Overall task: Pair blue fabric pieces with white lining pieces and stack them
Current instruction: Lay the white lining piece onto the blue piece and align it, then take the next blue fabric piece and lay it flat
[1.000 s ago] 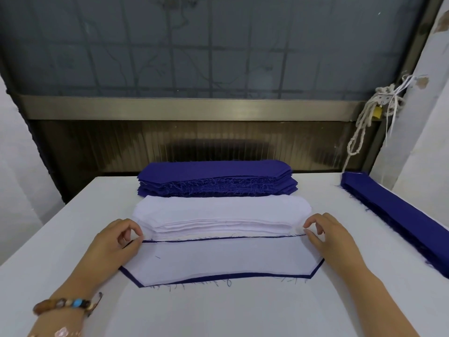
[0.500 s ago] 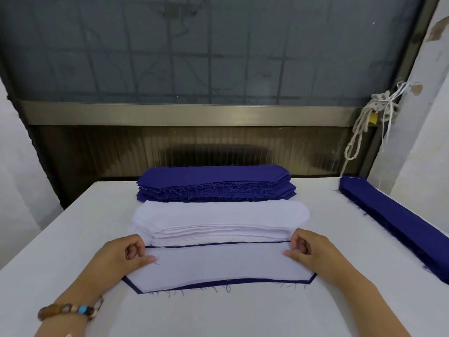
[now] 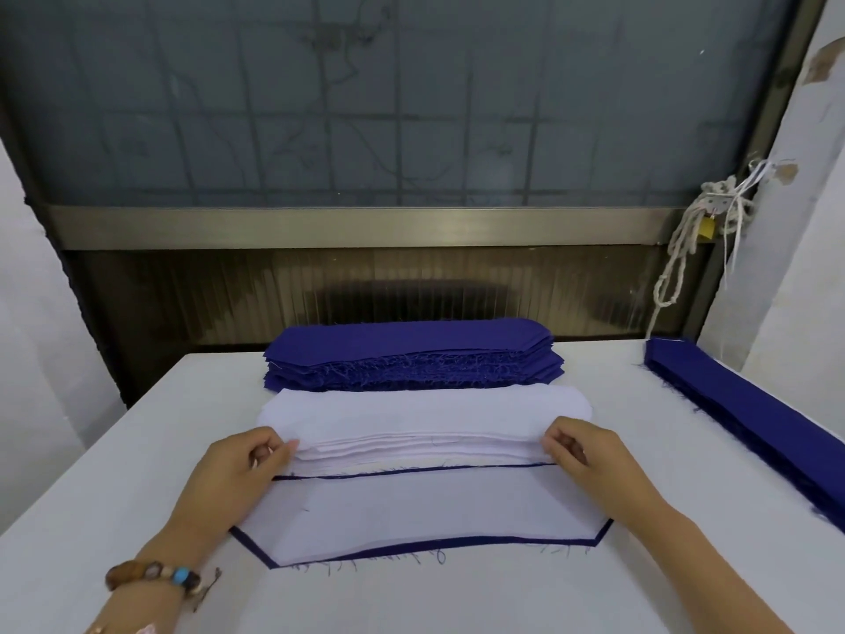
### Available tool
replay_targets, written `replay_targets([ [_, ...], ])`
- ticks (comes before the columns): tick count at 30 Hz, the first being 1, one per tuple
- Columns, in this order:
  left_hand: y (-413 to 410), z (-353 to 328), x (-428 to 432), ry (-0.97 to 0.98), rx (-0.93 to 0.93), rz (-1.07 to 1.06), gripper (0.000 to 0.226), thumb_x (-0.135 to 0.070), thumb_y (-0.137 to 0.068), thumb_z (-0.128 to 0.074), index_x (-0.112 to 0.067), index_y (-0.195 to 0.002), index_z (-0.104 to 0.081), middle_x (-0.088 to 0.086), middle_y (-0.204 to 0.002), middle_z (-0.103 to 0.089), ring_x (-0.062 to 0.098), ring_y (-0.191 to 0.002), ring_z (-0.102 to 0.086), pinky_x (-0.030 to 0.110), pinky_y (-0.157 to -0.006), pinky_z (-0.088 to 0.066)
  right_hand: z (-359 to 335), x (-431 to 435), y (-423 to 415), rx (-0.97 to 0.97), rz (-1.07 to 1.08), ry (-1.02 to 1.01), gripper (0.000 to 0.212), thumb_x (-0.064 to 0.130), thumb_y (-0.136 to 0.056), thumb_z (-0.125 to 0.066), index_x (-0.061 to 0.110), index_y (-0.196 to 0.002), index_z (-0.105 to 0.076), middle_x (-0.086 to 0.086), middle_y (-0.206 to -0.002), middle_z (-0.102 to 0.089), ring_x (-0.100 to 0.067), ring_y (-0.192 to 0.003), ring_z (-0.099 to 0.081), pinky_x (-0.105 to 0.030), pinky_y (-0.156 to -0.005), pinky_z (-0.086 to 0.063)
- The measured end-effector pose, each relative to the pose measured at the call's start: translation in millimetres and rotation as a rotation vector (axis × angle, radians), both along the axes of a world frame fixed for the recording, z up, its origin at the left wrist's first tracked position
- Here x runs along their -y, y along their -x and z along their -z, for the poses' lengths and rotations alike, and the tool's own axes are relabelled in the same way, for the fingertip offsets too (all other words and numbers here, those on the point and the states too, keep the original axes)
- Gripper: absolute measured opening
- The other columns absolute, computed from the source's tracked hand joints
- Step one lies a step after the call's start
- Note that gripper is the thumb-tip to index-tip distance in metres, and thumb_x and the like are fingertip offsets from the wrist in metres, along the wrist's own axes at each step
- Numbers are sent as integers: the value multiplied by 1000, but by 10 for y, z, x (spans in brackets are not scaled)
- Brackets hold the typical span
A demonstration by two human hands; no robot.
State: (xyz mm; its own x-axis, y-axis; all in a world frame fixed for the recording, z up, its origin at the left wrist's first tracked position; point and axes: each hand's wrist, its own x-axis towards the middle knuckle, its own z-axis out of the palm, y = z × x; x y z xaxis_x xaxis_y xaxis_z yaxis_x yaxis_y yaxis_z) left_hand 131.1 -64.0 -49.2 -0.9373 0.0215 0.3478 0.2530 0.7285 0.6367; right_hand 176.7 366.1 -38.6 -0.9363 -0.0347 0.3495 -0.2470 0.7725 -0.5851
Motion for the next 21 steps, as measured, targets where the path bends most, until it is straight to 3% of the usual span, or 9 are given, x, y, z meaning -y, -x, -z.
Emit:
replay_targets([
  [3,151,-174,-126,-4,-83,-21,21,-21,-90,-65,-35,-76,-59,-9,-68,-57,8,-67,-53,19,-61,-43,-160,133,207,-91,-20,3,17,16,-95,-58,26,-82,-58,10,-73,-57,-10,-67,-50,-20,-64,-43],
  [6,331,-327,-318,5,-140,-14,27,-6,-89,-64,-32,-97,-61,-9,-90,-57,10,-82,-54,17,-69,-42,-292,339,481,-185,-10,-64,12,13,-94,-57,24,-97,-61,9,-88,-57,-9,-83,-50,-23,-75,-44],
  [9,493,-429,-530,21,-229,-28,37,6,-87,-61,-19,-115,-64,-1,-106,-59,13,-91,-55,21,-78,-45,-371,579,783,-244,-3,-139,32,9,-93,-58,20,-123,-59,4,-113,-56,-12,-105,-49,-22,-92,-41],
  [13,690,-478,-803,14,-275,-36,37,5,-90,-55,-10,-124,-63,5,-128,-57,23,-120,-50,36,-104,-42,-379,920,1128,-191,-69,-205,54,10,-95,-53,20,-146,-39,3,-145,-42,-13,-135,-33,-22,-112,-24],
  [16,880,-470,-893,39,-303,-73,30,-2,-93,-54,-10,-119,-66,4,-122,-62,22,-116,-52,35,-98,-43,-271,1105,1312,-127,-142,-228,56,13,-98,-49,20,-150,-32,3,-151,-35,-12,-141,-26,-21,-116,-18],
  [21,1117,-330,-922,89,-257,-116,13,-18,-96,-55,-16,-103,-66,-3,-99,-63,17,-96,-55,27,-76,-43,-148,1197,1510,-161,-82,-220,40,13,-99,-43,21,-139,-48,8,-136,-48,-10,-126,-41,-22,-106,-34],
])
